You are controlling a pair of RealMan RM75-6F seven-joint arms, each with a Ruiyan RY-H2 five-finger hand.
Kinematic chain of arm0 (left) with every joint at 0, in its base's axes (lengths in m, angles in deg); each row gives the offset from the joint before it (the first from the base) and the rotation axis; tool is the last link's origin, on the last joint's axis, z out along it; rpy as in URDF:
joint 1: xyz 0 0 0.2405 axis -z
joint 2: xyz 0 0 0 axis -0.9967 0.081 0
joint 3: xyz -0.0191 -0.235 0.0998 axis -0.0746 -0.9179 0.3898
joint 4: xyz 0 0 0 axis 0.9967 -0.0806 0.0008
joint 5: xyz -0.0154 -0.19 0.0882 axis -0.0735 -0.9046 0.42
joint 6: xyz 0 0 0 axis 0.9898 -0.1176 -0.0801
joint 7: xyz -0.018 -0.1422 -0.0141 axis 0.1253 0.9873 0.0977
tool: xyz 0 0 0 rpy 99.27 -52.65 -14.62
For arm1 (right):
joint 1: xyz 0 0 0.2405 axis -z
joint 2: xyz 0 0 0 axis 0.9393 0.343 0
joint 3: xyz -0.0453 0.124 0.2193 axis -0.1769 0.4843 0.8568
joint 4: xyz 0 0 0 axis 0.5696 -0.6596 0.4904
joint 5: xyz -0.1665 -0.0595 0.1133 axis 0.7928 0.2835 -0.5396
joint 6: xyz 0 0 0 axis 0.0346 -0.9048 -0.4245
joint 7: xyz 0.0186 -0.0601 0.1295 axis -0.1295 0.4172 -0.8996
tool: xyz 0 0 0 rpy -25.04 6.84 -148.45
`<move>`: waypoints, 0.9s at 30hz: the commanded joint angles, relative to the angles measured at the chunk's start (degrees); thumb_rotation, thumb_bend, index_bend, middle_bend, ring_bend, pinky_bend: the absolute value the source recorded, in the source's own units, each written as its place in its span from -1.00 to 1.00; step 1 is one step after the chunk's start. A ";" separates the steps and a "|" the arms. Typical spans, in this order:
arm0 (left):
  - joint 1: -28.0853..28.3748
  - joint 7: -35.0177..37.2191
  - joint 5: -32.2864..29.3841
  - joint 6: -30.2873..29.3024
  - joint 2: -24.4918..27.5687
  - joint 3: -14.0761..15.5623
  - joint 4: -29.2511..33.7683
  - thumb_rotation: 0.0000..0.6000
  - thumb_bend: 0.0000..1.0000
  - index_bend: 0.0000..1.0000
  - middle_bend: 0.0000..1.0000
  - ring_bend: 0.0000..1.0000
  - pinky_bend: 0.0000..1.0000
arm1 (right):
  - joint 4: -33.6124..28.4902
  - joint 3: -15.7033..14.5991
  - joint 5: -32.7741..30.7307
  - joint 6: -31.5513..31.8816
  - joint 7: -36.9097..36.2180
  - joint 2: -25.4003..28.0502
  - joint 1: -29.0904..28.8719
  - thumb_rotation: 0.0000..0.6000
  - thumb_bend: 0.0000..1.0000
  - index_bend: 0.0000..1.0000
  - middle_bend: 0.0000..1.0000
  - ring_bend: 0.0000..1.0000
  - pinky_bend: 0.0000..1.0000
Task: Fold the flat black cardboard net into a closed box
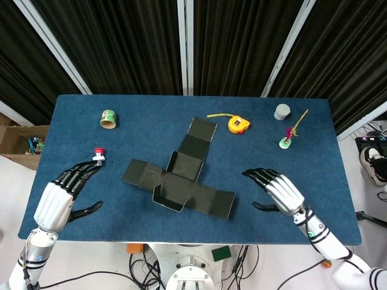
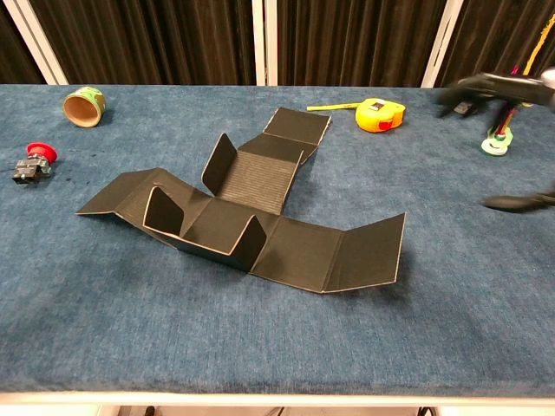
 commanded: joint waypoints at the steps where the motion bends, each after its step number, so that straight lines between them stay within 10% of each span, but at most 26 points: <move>1: 1.53 0.63 0.95 2.01 0.61 -0.37 1.74 1.00 -0.91 -0.66 -0.68 -0.63 -0.27 | -0.43 2.21 0.56 -2.87 0.30 -2.44 -3.39 1.00 -0.65 -0.58 -0.52 -0.56 -0.23; 7: 1.18 -1.14 -2.92 4.92 0.80 -0.49 1.72 1.00 -0.91 -0.66 -0.68 -0.63 -0.27 | -1.05 6.24 -2.24 -10.62 6.46 -3.73 -9.36 1.00 -0.65 -0.58 -0.48 -0.40 -0.09; 14: -1.15 -0.88 -7.43 5.56 0.82 0.23 1.00 1.00 -0.91 -0.66 -0.68 -0.63 -0.27 | 1.85 11.41 -5.45 -27.20 24.95 -8.88 -21.35 1.00 -0.65 -0.46 -0.41 0.25 0.78; 27: -4.19 5.36 -11.58 5.02 0.44 0.72 -2.57 1.00 -0.91 -0.66 -0.68 -0.65 -0.27 | 13.23 11.47 -11.31 -36.29 38.62 -18.05 -28.74 1.00 -0.64 -0.39 -0.43 0.44 1.00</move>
